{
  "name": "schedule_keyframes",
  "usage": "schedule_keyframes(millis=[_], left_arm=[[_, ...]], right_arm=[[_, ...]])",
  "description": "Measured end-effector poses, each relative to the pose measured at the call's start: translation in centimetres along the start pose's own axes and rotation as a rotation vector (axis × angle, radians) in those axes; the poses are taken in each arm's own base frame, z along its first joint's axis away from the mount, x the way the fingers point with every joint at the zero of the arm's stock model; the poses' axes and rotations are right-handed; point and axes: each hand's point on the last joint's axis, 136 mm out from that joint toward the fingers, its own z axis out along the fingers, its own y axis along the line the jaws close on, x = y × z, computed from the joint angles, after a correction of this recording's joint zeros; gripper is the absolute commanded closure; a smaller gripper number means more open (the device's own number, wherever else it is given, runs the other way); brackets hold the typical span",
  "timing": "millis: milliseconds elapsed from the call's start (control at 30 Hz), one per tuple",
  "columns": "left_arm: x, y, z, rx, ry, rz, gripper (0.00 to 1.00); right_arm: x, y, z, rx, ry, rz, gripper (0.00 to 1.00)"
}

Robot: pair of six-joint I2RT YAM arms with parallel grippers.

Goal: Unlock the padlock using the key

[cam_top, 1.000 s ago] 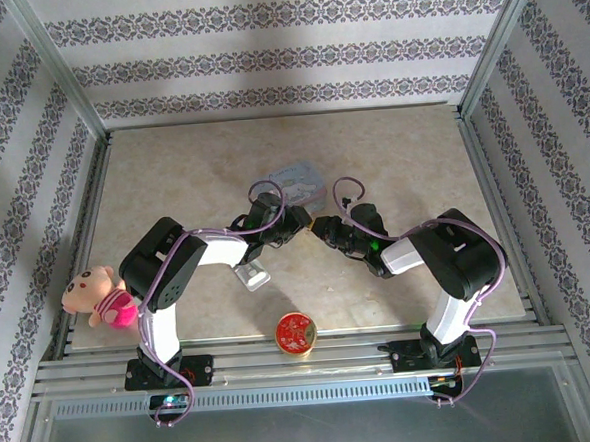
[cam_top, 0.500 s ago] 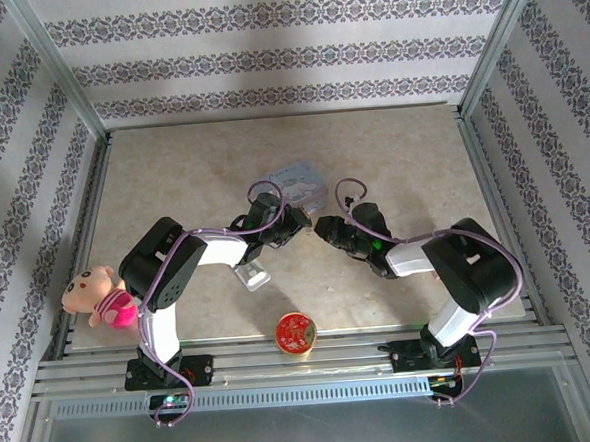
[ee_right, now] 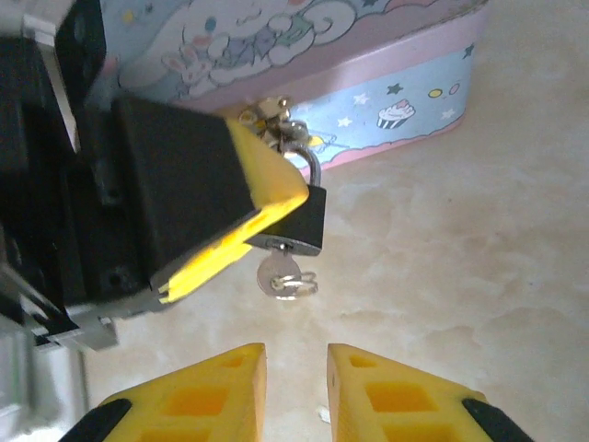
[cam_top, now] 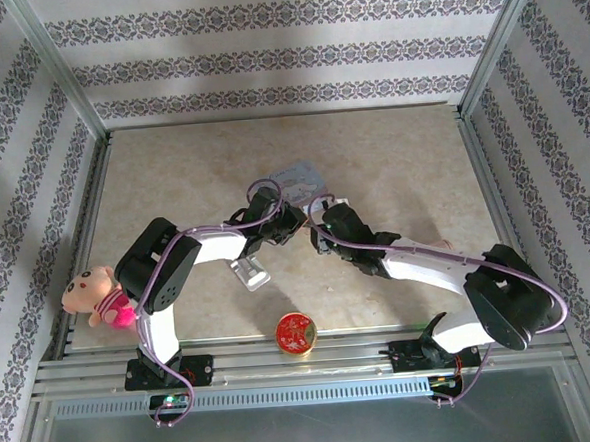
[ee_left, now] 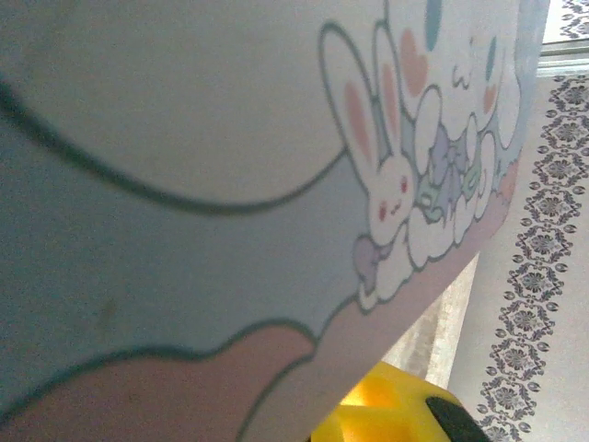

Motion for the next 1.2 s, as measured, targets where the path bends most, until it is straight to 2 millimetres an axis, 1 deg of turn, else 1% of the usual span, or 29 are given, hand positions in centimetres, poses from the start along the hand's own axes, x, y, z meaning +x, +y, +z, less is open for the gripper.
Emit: schedule_keyframes(millis=[167,367,467,700,967,1200], left_arm=[[0.3,0.2,-0.3,-0.049,0.031,-0.036,0.94],[0.7,0.3,-0.5,-0.052,0.06,-0.073,0.94],[0.8,0.3,-0.6,-0.05,0.065,-0.084,0.94],[1.1,0.2,-0.8,-0.05,0.079,-0.093,0.94],[1.2,0.4,-1.0,-0.062,0.09,-0.097,0.94],[1.3,0.3,-1.1,-0.061,0.101,-0.101,0.94]], right_arm=[[0.8,0.4,0.7,0.032,0.05,-0.113,0.76],[0.8,1.4,1.5,0.032,0.081,-0.206,0.75],[0.8,1.5,1.9,0.038,0.092,-0.234,0.74],[1.4,1.1,2.5,0.06,0.135,-0.286,0.74],[0.4,1.2,2.5,0.084,0.127,-0.338,0.74],[0.3,1.6,3.1,0.11,0.13,-0.395,0.75]])
